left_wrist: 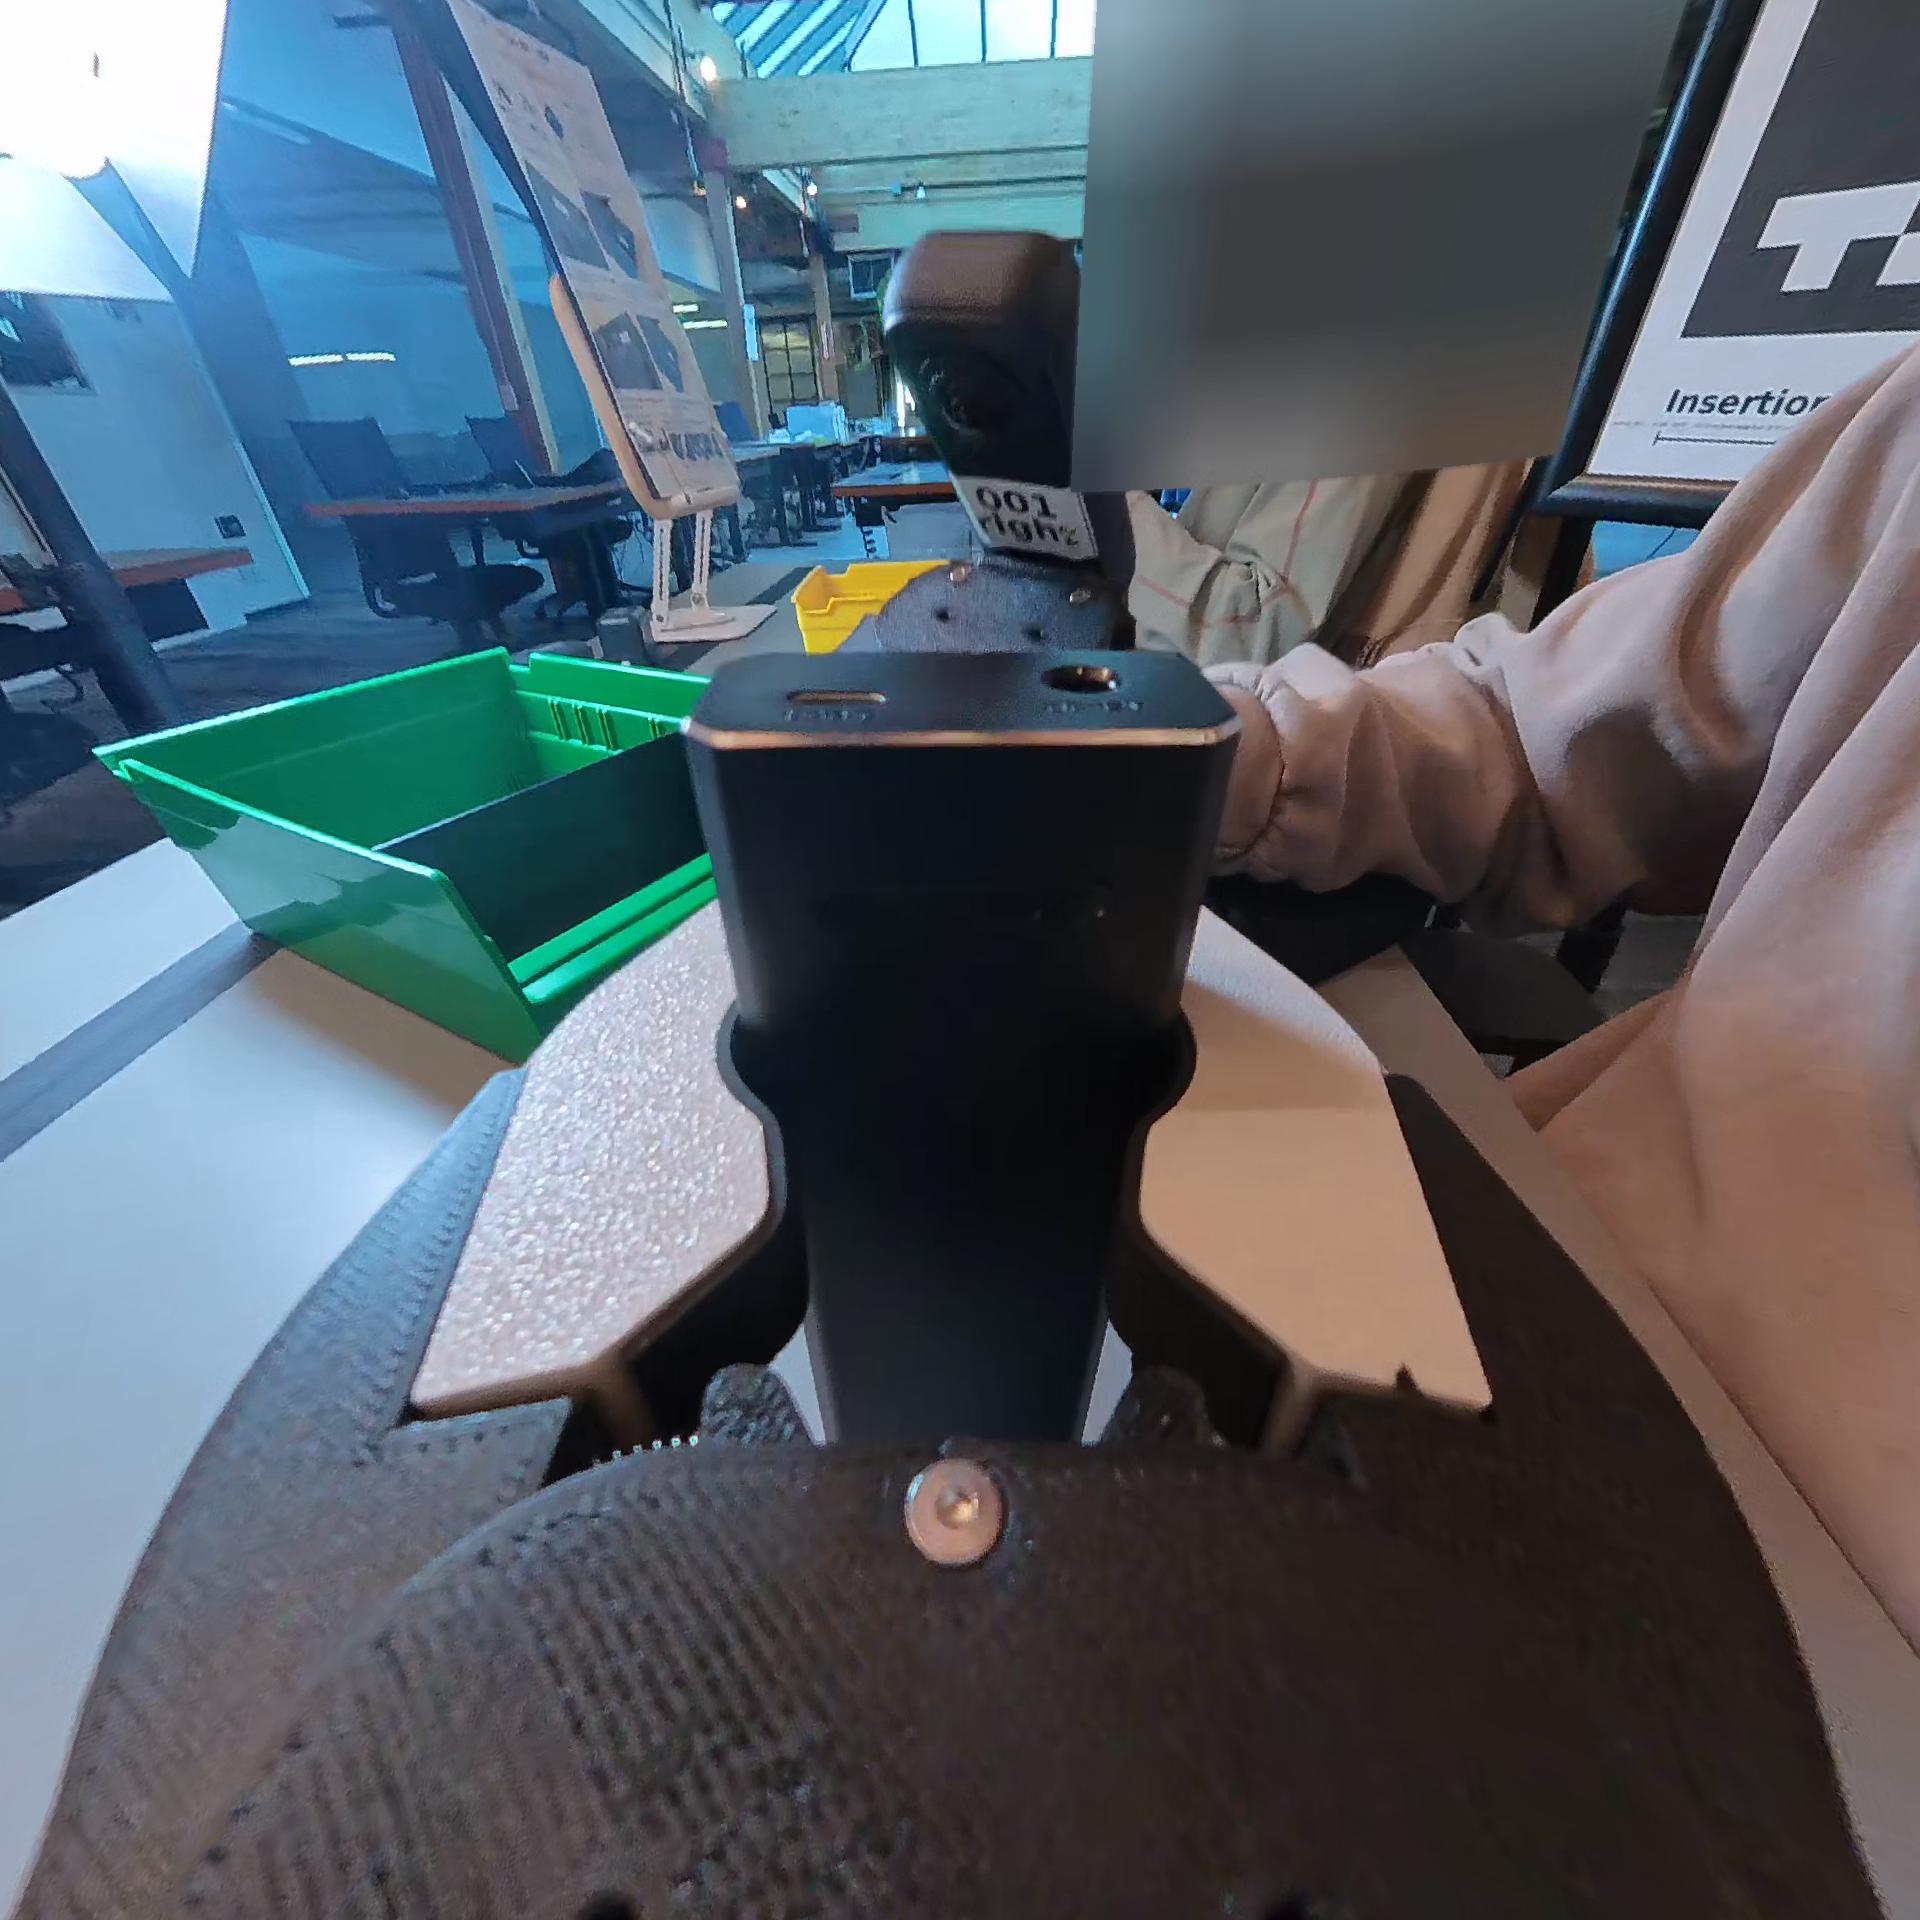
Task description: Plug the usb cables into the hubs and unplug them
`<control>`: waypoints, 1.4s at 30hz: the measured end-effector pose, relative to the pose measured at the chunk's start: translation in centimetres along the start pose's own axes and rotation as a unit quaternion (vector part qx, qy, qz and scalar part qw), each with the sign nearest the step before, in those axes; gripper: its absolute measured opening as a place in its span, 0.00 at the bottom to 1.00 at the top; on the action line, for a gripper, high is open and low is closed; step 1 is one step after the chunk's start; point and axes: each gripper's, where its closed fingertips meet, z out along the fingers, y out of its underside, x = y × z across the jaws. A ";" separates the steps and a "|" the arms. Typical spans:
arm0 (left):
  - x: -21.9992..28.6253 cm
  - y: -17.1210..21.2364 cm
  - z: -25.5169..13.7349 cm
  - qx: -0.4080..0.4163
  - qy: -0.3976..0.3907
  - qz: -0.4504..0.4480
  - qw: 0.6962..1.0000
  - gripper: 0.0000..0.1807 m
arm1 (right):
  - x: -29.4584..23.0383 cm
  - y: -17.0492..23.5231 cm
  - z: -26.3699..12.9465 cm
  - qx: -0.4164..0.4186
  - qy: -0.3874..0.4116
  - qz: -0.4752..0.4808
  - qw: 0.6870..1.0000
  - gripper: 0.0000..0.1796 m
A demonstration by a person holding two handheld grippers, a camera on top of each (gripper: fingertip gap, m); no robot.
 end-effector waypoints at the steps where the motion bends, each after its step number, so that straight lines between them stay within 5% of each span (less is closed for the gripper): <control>1: 0.1 -0.2 0.0 0.007 0.000 0.003 1.000 0.40 | 0.1 -0.1 0.0 0.010 0.003 0.003 1.000 0.06; 14: 1.8 0.2 0.8 -0.004 -0.007 0.130 0.991 0.40 | -2.5 -1.9 -1.3 0.064 0.036 -0.124 0.990 0.06; 30: 4.1 -4.2 -1.2 0.158 0.126 -0.030 0.979 0.40 | -5.4 -3.0 -2.2 0.103 -0.032 -0.094 0.990 0.06; 42: 4.8 -4.7 -1.7 0.170 0.152 -0.040 0.973 0.40 | -6.3 -2.8 -1.9 0.104 -0.055 -0.093 0.989 0.06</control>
